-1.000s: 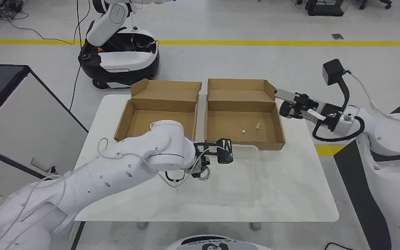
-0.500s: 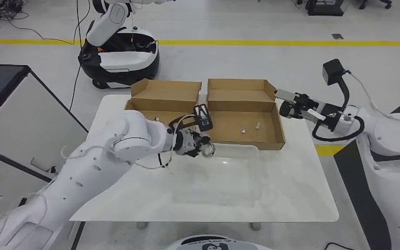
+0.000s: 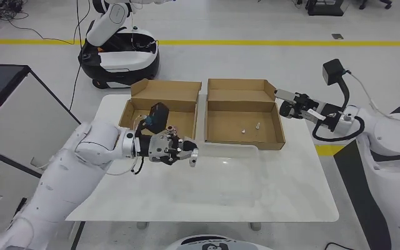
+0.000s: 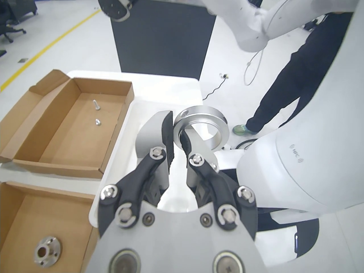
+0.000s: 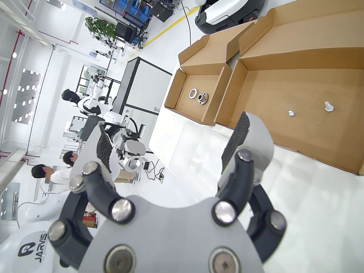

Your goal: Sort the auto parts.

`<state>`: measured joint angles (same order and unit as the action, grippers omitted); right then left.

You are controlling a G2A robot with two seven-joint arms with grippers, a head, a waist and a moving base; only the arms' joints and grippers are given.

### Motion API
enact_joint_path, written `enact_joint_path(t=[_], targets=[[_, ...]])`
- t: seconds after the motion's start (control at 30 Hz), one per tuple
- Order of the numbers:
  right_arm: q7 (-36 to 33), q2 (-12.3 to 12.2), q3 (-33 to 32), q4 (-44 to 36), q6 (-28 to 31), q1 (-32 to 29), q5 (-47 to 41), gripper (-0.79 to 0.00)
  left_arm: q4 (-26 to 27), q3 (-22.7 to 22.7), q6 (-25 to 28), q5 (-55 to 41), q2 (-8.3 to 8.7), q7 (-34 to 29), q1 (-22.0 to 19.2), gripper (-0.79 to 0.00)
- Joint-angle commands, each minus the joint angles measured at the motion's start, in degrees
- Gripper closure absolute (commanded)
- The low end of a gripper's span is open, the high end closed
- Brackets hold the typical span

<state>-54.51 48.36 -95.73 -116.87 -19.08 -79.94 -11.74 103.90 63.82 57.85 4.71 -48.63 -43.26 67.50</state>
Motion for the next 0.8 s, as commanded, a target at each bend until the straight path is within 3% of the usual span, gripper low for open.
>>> enact_joint_path(t=[0.0, 0.2, 0.57, 0.77], targets=[[0.0, 0.0, 0.0, 0.0, 0.0, 0.0, 0.0, -0.785, -0.3, 0.4, 0.1, -4.1, 0.32, 0.4, 0.3, 0.000], [0.0, 0.0, 0.0, 0.0, 0.0, 0.0, 0.0, -0.785, 1.1, 1.8, 0.1, -17.6, 0.84, -0.9, 0.7, 0.000], [0.0, 0.0, 0.0, 0.0, 0.0, 0.0, 0.0, -0.785, 1.1, 1.8, 0.1, -17.6, 0.84, -0.9, 0.7, 0.000], [0.0, 0.0, 0.0, 0.0, 0.0, 0.0, 0.0, -0.785, 4.7, 1.1, 0.1, -20.6, 0.07, 5.6, 2.5, 0.000]])
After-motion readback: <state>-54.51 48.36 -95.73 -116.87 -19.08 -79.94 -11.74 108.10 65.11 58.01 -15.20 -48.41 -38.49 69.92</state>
